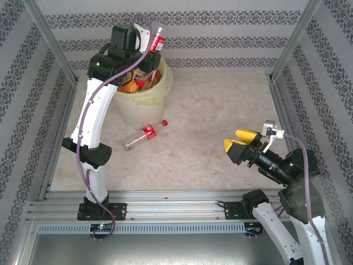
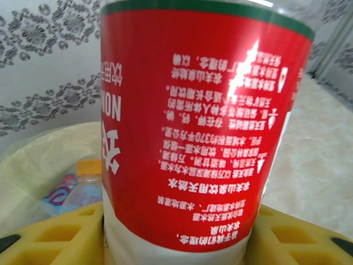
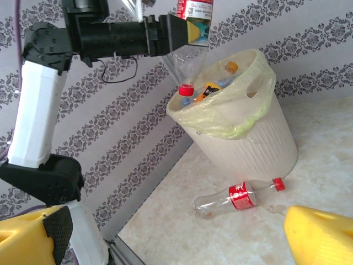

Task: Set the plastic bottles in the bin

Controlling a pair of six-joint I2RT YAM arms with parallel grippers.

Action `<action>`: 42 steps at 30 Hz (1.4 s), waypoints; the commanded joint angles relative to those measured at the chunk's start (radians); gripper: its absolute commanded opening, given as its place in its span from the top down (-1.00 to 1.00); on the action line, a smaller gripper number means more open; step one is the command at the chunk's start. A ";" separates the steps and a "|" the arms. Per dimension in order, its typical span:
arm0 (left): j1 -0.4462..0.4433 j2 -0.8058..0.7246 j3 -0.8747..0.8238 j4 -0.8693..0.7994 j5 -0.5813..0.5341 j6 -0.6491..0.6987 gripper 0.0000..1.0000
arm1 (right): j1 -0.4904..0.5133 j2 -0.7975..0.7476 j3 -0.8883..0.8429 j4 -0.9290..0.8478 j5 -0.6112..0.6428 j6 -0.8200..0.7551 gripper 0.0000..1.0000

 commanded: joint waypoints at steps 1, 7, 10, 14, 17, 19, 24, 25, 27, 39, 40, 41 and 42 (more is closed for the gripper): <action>0.018 0.029 0.015 -0.006 -0.065 0.063 -0.10 | 0.012 -0.012 0.014 -0.003 0.003 0.004 -0.96; 0.020 0.063 -0.013 -0.015 -0.065 0.060 -0.11 | 0.012 -0.021 0.012 -0.023 0.006 0.003 -0.96; 0.021 0.057 -0.056 -0.021 -0.100 0.064 -0.13 | 0.012 -0.027 0.010 -0.031 0.008 -0.001 -0.96; 0.020 0.042 -0.107 -0.035 -0.140 0.059 -0.15 | 0.012 -0.030 0.002 -0.031 0.009 0.002 -0.96; 0.021 0.030 -0.138 -0.047 -0.142 0.048 -0.21 | 0.012 -0.028 -0.008 -0.020 0.008 0.008 -0.97; 0.020 0.024 -0.152 -0.052 -0.144 0.043 -0.24 | 0.012 -0.026 -0.011 -0.014 0.004 0.012 -0.96; 0.021 0.010 -0.161 -0.052 -0.136 0.029 -0.34 | 0.012 -0.026 -0.014 -0.013 0.003 0.013 -0.96; 0.021 0.009 -0.155 -0.055 -0.130 0.023 -0.38 | 0.011 -0.026 -0.016 -0.013 0.003 0.012 -0.97; 0.021 0.007 -0.144 -0.064 -0.124 0.016 -0.45 | 0.011 -0.027 -0.017 -0.015 0.002 0.012 -0.96; 0.019 -0.062 -0.121 -0.068 -0.067 -0.026 -0.80 | 0.012 -0.029 -0.025 -0.011 0.000 0.019 -0.96; 0.019 -0.076 -0.129 -0.063 -0.037 -0.025 -0.81 | 0.012 -0.029 -0.028 -0.008 -0.002 0.020 -0.97; 0.018 -0.094 -0.145 -0.052 -0.009 -0.021 -0.82 | 0.012 -0.029 -0.030 -0.006 -0.005 0.022 -0.96; 0.018 -0.114 -0.168 -0.037 0.021 -0.018 -0.82 | 0.011 -0.030 -0.032 -0.005 -0.009 0.023 -0.96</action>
